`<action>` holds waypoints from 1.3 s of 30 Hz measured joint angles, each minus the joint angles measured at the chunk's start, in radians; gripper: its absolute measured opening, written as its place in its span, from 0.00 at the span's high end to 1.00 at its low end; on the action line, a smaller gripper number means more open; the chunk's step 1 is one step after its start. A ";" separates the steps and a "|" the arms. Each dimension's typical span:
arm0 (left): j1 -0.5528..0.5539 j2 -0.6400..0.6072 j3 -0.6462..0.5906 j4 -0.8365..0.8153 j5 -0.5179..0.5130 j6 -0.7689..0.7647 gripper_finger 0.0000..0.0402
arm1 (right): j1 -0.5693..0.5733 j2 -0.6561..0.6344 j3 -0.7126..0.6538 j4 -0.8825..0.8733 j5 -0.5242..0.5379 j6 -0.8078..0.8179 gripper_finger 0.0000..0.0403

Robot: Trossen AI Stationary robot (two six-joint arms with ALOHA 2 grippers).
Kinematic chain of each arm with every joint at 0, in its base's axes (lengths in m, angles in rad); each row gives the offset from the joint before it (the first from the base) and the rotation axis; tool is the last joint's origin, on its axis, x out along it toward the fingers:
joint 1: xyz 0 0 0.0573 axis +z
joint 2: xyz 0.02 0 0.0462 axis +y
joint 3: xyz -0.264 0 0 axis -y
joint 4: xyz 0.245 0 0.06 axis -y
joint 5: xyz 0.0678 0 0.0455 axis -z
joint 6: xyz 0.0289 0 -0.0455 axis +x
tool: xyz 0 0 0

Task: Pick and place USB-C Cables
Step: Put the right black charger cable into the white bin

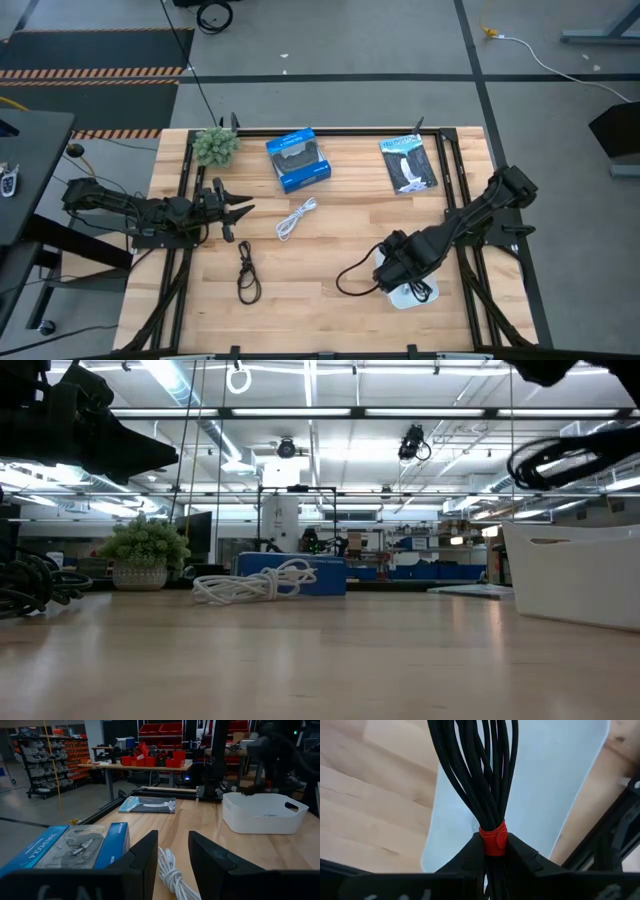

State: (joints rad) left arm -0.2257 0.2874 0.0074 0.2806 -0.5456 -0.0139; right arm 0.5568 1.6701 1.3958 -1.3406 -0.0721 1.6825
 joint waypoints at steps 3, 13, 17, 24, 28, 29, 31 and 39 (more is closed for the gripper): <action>0.000 0.000 0.000 0.000 0.000 0.000 0.71 | -0.001 0.000 -0.033 0.015 -0.001 -0.012 0.84; 0.000 0.000 0.000 0.000 0.000 0.000 0.71 | 0.000 0.000 -0.122 0.039 -0.001 -0.059 0.84; 0.000 0.000 0.000 0.000 0.000 0.000 0.71 | 0.000 0.000 -0.143 0.078 -0.001 -0.059 0.84; 0.000 0.000 0.000 0.000 0.000 0.000 0.71 | -0.001 0.000 -0.170 0.092 0.003 -0.059 0.84; 0.000 0.000 0.000 0.000 0.000 0.000 0.71 | 0.000 0.000 -0.205 0.117 0.003 -0.060 0.84; 0.000 0.000 0.000 -0.001 0.000 0.000 0.71 | -0.001 0.001 -0.215 0.130 0.003 -0.060 0.84; 0.000 0.000 0.000 0.000 0.000 0.000 0.71 | 0.000 0.001 -0.243 0.169 0.003 -0.060 0.84; 0.000 0.000 0.000 -0.001 0.000 0.000 0.71 | 0.000 0.001 -0.375 0.364 0.003 -0.054 0.84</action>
State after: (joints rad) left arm -0.2260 0.2878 0.0071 0.2798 -0.5453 -0.0139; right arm 0.5564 1.6707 1.0204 -0.9764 -0.0693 1.6287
